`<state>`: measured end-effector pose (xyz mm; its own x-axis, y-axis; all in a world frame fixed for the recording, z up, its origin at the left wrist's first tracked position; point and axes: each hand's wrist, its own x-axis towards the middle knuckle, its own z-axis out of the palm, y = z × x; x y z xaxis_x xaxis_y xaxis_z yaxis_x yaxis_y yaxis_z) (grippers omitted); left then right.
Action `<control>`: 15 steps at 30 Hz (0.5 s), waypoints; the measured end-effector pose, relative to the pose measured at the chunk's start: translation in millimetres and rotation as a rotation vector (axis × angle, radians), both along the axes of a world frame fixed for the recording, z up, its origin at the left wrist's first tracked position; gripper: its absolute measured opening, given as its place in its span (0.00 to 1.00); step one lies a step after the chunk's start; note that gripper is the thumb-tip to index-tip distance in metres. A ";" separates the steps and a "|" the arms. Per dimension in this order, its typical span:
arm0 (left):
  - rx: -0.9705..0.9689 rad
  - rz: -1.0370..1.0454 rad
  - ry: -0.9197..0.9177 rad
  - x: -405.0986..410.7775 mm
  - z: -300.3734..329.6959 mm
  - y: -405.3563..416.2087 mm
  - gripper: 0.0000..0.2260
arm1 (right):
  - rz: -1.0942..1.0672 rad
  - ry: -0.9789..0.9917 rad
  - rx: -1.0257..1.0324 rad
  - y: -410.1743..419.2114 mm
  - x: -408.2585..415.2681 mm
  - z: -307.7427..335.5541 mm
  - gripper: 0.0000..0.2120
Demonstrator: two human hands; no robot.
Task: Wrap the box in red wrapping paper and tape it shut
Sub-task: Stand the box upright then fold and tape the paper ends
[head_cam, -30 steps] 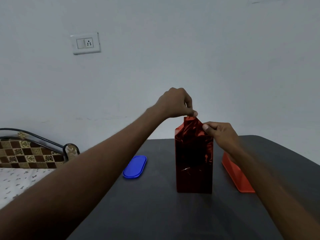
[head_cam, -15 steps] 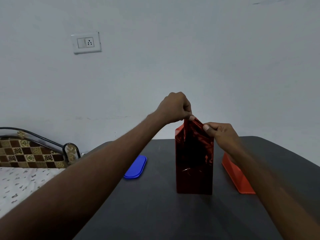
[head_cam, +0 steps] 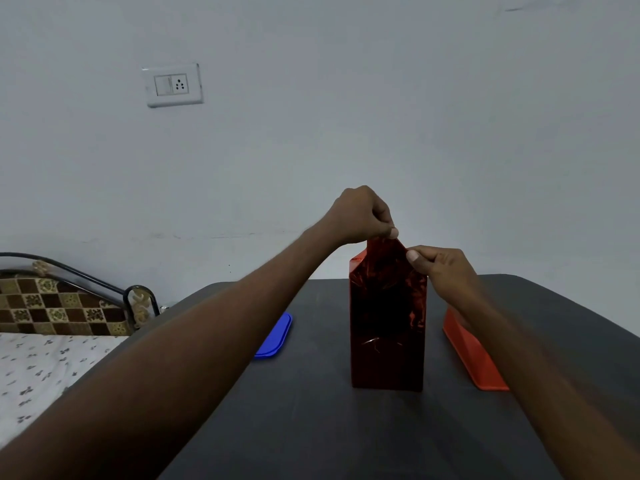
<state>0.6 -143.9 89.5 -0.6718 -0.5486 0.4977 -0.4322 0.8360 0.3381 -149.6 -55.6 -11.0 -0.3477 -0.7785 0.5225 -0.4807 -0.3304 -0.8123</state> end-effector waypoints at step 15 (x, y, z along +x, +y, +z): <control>-0.042 -0.012 -0.145 5.5 8.1 -1.2 0.07 | 0.009 -0.030 -0.009 -1.7 0.8 -1.3 0.09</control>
